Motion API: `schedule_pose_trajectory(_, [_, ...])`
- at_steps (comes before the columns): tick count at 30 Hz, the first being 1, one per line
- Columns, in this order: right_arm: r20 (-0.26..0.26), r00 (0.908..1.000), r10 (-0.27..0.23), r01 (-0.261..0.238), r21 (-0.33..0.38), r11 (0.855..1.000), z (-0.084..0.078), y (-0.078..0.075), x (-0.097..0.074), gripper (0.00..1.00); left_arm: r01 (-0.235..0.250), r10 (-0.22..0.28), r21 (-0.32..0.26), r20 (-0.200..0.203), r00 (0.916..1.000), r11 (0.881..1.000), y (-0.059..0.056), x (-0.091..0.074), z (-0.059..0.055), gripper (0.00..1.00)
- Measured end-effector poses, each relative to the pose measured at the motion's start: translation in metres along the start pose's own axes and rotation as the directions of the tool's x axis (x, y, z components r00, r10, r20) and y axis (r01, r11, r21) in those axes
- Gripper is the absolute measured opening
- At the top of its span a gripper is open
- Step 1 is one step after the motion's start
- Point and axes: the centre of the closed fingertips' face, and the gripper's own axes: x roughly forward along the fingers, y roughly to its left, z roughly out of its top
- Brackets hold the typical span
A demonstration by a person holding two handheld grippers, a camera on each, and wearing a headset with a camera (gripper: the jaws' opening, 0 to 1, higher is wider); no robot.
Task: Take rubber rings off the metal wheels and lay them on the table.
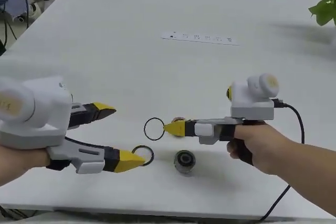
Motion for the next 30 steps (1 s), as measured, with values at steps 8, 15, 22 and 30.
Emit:
schedule_pose_trajectory(8, [-0.022,0.9995,0.02,-0.02,0.014,1.0,-0.007,0.003,0.006,0.0,-0.012,0.012,-0.006,-0.008,0.9999,1.0,0.001,-0.007,-0.006,0.8])
schedule_pose_trajectory(15, [-0.047,0.9982,0.036,-0.034,0.034,0.999,-0.015,0.007,0.014,0.0,-0.022,0.022,-0.013,-0.016,0.9996,1.0,0.001,-0.012,-0.011,0.82])
schedule_pose_trajectory(22, [-0.075,0.9964,0.039,-0.034,0.056,0.998,-0.023,0.007,0.017,0.0,-0.025,0.024,-0.02,-0.019,0.9995,0.999,-0.001,-0.016,-0.014,0.83])
schedule_pose_trajectory(30, [-0.115,0.9931,0.026,-0.019,0.061,0.998,-0.032,0.0,0.021,0.0,-0.022,0.021,-0.027,-0.019,0.9996,0.999,-0.001,-0.016,-0.014,0.83])
